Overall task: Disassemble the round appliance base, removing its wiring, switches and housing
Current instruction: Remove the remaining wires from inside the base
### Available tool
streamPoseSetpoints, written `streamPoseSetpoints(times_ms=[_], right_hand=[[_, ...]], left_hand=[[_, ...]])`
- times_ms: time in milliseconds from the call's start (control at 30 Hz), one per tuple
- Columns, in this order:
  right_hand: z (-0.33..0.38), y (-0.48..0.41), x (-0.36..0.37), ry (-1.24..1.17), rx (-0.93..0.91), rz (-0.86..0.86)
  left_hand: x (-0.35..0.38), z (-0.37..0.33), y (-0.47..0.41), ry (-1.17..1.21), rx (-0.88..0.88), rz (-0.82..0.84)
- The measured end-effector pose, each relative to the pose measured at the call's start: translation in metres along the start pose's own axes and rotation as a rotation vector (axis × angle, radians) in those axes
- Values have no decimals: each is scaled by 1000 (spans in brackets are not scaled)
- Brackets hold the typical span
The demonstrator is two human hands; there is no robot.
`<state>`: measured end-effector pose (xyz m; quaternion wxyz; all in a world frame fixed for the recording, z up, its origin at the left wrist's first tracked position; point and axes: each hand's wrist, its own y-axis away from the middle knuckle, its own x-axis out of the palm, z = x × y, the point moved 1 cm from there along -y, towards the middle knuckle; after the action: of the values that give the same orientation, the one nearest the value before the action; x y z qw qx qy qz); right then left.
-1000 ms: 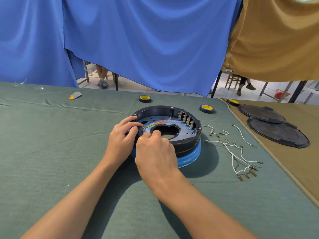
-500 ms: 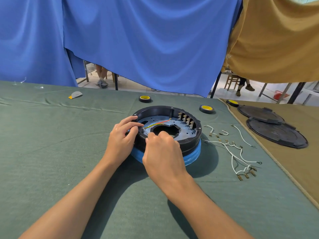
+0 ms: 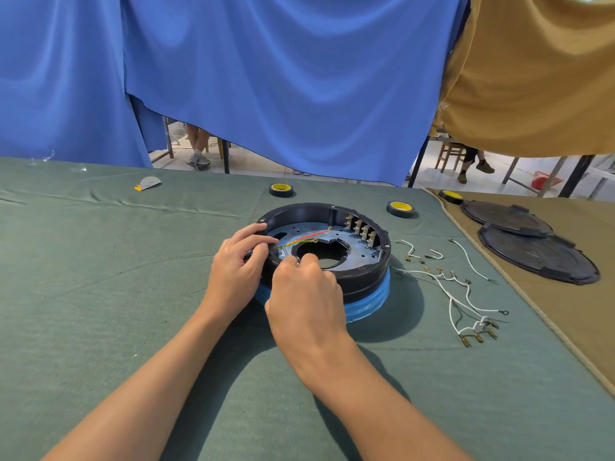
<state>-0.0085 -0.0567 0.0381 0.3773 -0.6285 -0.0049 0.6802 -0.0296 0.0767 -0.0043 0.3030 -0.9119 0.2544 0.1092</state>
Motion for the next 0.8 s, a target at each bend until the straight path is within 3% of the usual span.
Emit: streamPoseSetpoints(times_ms=[467,800], right_hand=[[-26,-17,-15,-114,-57,44],[-11,-7,-14,-30,-77,23]], left_hand=[[0,-1,0,25,3,-19],[2,-2,0,-2,-22,-6]])
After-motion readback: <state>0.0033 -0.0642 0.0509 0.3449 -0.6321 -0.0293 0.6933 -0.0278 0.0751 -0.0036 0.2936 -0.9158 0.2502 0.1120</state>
